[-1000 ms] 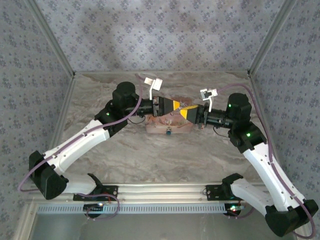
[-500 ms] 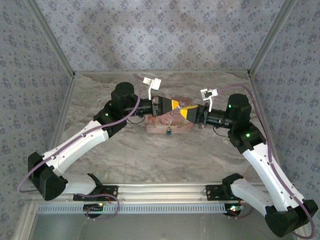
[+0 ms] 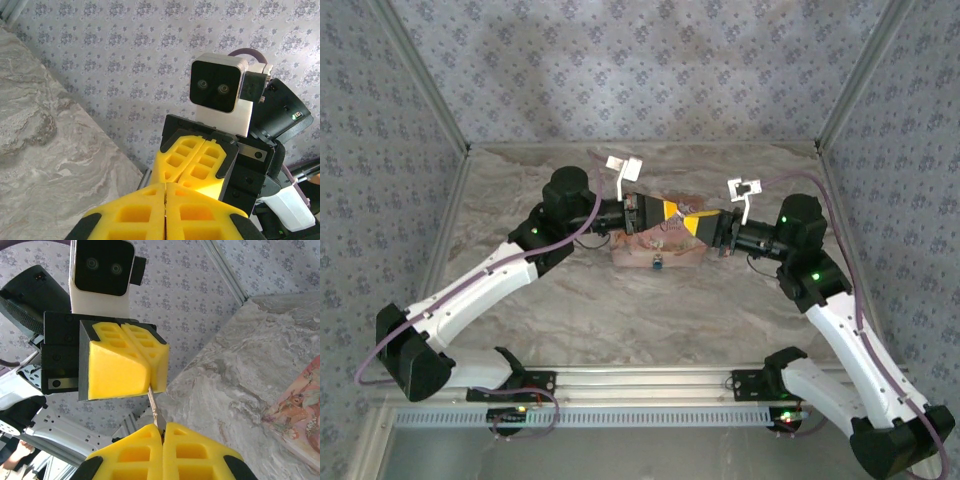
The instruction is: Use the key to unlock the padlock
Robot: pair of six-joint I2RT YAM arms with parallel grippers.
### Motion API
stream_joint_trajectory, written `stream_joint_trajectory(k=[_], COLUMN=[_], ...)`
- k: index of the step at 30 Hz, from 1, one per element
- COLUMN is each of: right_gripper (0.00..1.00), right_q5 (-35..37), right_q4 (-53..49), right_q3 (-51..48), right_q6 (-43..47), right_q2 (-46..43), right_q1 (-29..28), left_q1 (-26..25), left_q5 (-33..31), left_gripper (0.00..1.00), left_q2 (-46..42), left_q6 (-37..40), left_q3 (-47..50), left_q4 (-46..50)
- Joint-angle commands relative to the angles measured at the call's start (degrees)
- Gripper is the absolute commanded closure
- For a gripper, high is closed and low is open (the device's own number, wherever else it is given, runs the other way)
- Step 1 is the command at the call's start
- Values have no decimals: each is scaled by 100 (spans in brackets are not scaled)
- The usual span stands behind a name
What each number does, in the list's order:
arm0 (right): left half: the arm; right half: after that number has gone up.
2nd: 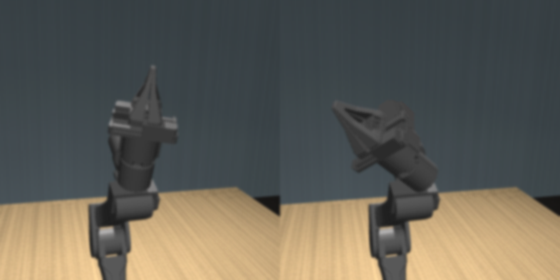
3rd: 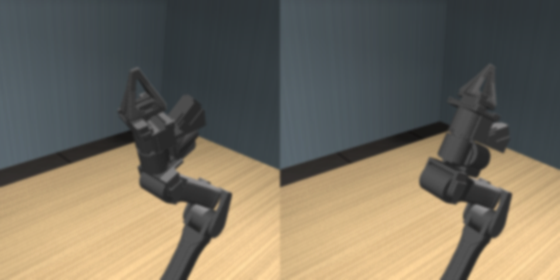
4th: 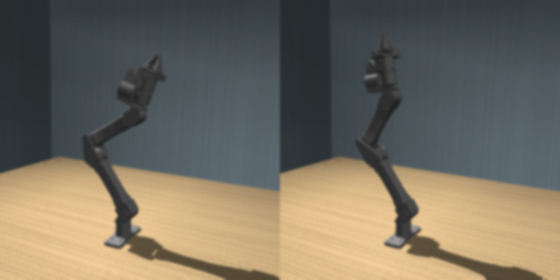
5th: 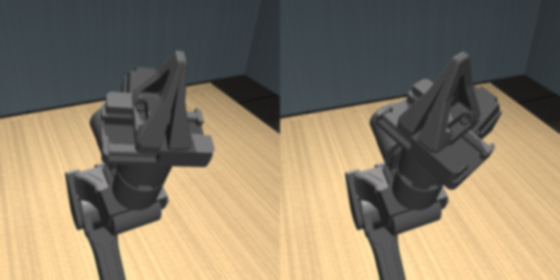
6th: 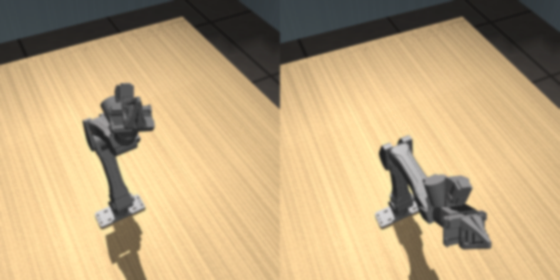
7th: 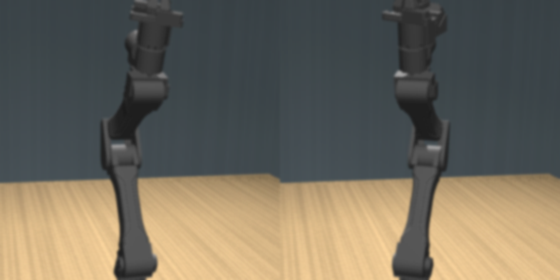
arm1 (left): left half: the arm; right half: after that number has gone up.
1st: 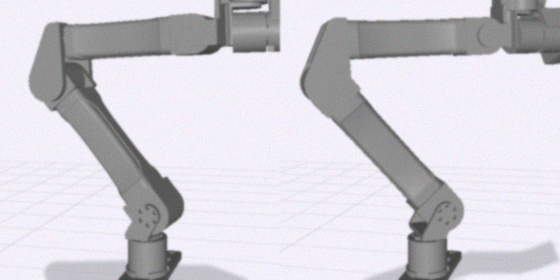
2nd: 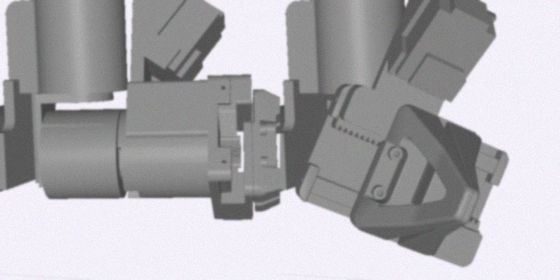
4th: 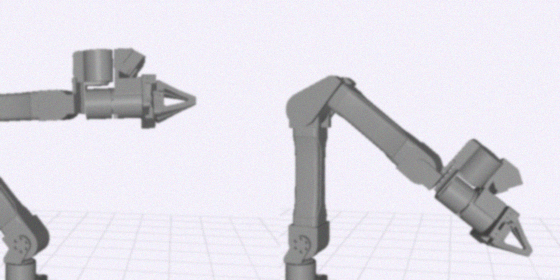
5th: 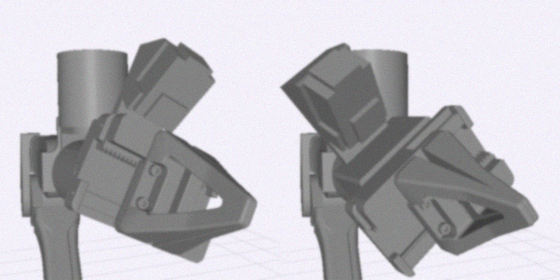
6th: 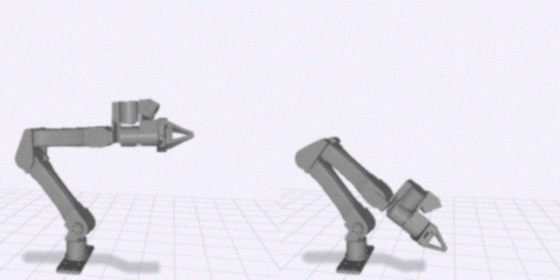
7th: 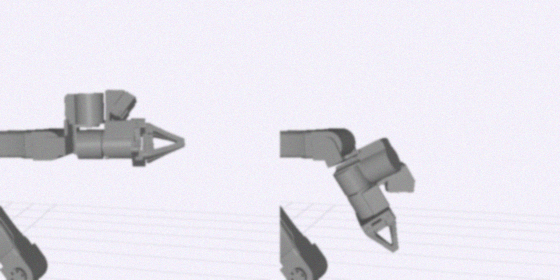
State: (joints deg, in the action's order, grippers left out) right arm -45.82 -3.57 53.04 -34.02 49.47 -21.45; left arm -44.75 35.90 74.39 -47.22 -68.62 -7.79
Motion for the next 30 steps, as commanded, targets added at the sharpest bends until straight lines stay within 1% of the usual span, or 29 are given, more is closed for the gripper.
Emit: stream_joint_trajectory(k=[1,2,4,5,7,9,10,11,13,21,22,23,24,27,28,30], right_gripper=[96,96,96,97,99,99,99,99,99,99,99,99,99,99,99,97], right_q5=[188,187,186,195,246,242,227,223,219,236,240,238,253,275,299,333], right_q4=[400,416,425,435,444,471,486,485,480,546,543,537,539,558,559,565], right_q3=[-31,-42,-48,-58,-81,-108,-115,-118,-118,-155,-153,-153,-151,-158,-162,-159], right_q6=[-160,-158,-158,-162,-158,-158,-158,-158,-158,-158,-158,-158,-158,-158,-158,-158], right_q2=[-104,-113,-113,-122,-129,-131,-122,-122,-122,-137,-137,-139,-147,-173,-183,-200], right_q1=[63,62,32,19,10,-5,-8,-17,-26,-98,-110,-114,-127,-140,-137,-139], left_q1=[-32,-31,-33,-39,-40,-35,-35,-31,-40,-68,-77,-89,-100,-139,-143,-160], left_q5=[31,52,67,66,57,36,27,29,38,81,84,84,96,111,124,131], left_gripper=[91,86,80,75,74,83,84,84,77,76,77,81,88,95,100,100], left_q2=[-150,-131,-105,-93,-83,-77,-81,-76,-72,19,42,50,81,139,156,174], left_q6=[-5,-25,-66,-80,-90,-107,-112,-126,-156,-251,-275,-285,-286,-283,-278,-279], left_q3=[50,49,56,59,55,77,82,86,85,58,59,57,43,-7,-18,-25], left_q4=[-157,-188,-253,-270,-288,-319,-335,-348,-378,-545,-573,-589,-626,-635,-640,-644])
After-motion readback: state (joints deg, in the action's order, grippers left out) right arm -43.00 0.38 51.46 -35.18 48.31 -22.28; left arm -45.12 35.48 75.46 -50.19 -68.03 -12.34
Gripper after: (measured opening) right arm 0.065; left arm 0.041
